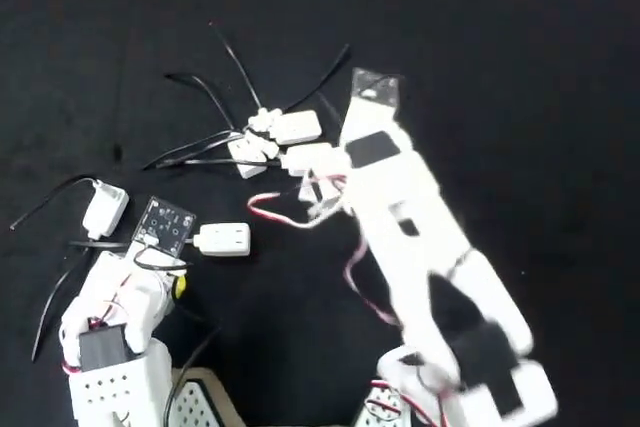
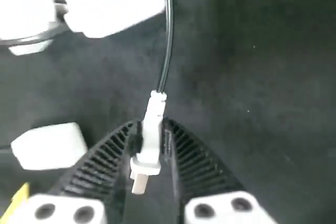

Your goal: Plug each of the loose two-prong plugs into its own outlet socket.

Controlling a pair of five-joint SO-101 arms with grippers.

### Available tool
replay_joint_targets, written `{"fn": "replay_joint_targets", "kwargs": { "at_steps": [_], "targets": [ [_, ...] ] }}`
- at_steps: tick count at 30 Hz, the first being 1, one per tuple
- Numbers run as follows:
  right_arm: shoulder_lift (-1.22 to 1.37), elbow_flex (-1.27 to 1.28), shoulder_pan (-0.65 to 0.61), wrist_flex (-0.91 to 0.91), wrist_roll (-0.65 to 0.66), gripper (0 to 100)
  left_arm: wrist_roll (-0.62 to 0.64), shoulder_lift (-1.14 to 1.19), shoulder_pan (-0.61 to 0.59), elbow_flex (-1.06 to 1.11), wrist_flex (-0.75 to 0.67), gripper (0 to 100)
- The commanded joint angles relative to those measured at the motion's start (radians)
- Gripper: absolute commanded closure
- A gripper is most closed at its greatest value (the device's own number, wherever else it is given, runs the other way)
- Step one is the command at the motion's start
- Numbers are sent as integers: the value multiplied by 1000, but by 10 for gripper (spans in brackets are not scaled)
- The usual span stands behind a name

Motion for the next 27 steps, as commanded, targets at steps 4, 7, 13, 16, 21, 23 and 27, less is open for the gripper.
{"fn": "replay_joint_targets", "kwargs": {
  "at_steps": [4,7,13,16,21,23,27],
  "targets": [
    [-406,128,25,-112,21,987,-6,-6,18,19,-18,736],
    [-576,302,-28,-310,89,987,-6,-6,16,19,-21,736],
    [-848,799,-212,-913,183,987,-2,-6,77,10,-21,736],
    [-924,987,-272,-1185,218,987,17,-8,177,2,-23,733],
    [-934,1049,-275,-1269,215,987,213,-8,285,-125,-51,732],
    [-931,1049,-272,-1269,213,987,279,-8,318,-173,-83,732],
    [-937,1067,-270,-1269,180,987,359,-8,435,-226,-132,731]
  ]
}}
